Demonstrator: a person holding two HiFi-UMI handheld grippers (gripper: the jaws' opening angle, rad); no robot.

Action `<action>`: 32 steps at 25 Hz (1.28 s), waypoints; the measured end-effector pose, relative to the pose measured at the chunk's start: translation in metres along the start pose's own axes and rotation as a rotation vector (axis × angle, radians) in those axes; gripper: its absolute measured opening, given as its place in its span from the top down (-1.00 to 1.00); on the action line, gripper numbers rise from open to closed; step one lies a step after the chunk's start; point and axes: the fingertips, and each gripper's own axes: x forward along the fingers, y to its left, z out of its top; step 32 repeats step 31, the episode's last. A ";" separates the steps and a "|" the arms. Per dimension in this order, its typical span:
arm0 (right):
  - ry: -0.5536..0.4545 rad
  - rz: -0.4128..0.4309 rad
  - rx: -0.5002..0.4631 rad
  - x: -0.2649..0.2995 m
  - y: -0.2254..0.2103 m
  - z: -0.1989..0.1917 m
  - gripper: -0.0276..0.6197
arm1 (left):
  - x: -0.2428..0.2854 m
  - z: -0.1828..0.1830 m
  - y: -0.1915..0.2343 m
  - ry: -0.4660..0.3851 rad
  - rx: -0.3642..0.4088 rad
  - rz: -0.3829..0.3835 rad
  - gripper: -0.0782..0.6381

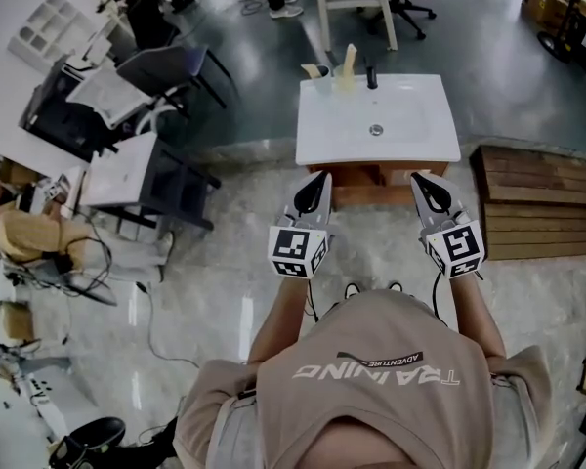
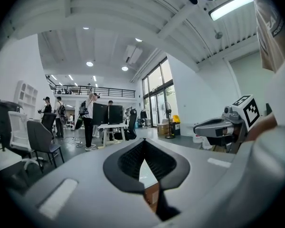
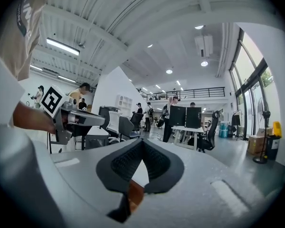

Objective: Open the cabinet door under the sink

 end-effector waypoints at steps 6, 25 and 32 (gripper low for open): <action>0.005 -0.024 0.012 -0.004 0.010 -0.004 0.91 | -0.001 -0.006 -0.002 0.012 -0.001 -0.012 0.73; 0.029 -0.023 0.009 0.006 0.007 -0.011 0.91 | 0.011 -0.014 0.005 0.028 -0.018 -0.040 0.73; 0.016 -0.008 -0.012 0.017 0.007 -0.004 0.91 | 0.011 -0.015 0.010 0.038 -0.022 -0.038 0.73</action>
